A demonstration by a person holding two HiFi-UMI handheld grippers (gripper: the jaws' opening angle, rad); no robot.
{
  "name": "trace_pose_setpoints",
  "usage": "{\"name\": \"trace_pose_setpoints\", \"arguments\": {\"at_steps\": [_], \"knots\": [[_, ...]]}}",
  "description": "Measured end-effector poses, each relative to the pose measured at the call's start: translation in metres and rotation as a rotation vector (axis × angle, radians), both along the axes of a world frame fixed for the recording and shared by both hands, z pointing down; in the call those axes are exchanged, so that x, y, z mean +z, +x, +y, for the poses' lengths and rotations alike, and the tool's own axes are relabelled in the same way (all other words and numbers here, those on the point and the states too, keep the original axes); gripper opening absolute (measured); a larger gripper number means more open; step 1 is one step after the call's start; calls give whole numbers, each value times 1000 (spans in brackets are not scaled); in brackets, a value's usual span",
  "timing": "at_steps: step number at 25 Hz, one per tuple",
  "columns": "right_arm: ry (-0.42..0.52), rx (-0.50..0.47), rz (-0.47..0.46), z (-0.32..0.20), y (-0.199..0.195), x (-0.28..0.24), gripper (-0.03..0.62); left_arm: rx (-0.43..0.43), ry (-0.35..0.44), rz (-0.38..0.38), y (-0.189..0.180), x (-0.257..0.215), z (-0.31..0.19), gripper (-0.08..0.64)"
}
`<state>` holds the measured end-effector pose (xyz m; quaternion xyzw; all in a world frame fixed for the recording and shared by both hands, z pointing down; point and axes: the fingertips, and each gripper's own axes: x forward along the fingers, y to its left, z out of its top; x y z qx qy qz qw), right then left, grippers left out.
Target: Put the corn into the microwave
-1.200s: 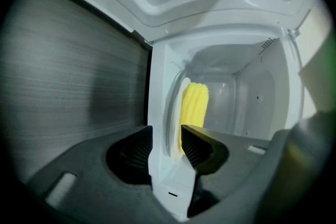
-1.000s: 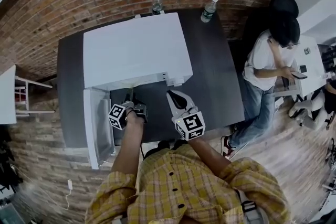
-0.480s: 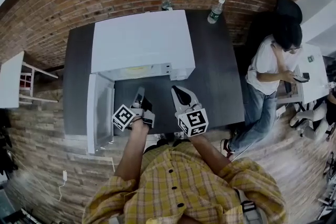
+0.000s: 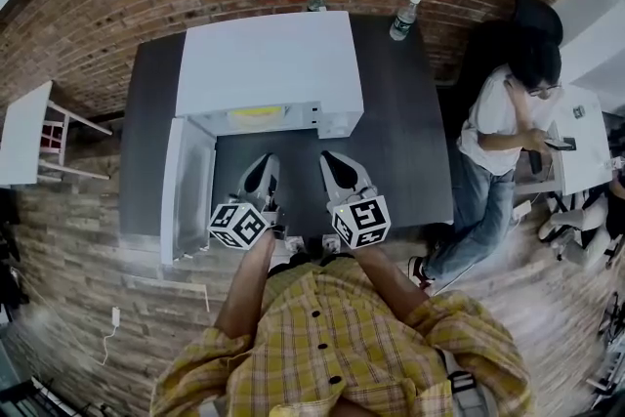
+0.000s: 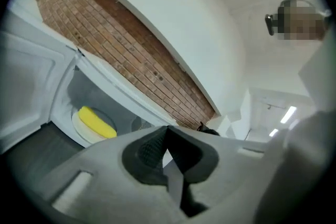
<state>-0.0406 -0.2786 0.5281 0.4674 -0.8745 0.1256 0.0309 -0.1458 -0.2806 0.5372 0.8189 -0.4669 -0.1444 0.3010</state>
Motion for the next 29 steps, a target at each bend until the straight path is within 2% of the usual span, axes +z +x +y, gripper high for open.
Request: {"name": "trace_pose_setpoints", "arguments": {"at_steps": [6, 11, 17, 29], "knots": [[14, -1, -11, 8, 2, -8, 6, -16, 104, -237, 7, -24, 16, -2], [26, -12, -13, 13, -1, -12, 5, -22, 152, -328, 12, -34, 27, -2], [40, -20, -13, 16, -3, -17, 5, -18, 177, -472, 23, -37, 33, -2], [68, -21, -9, 21, 3, -25, 5, -14, 219, -553, 31, -48, 37, 0]]}}
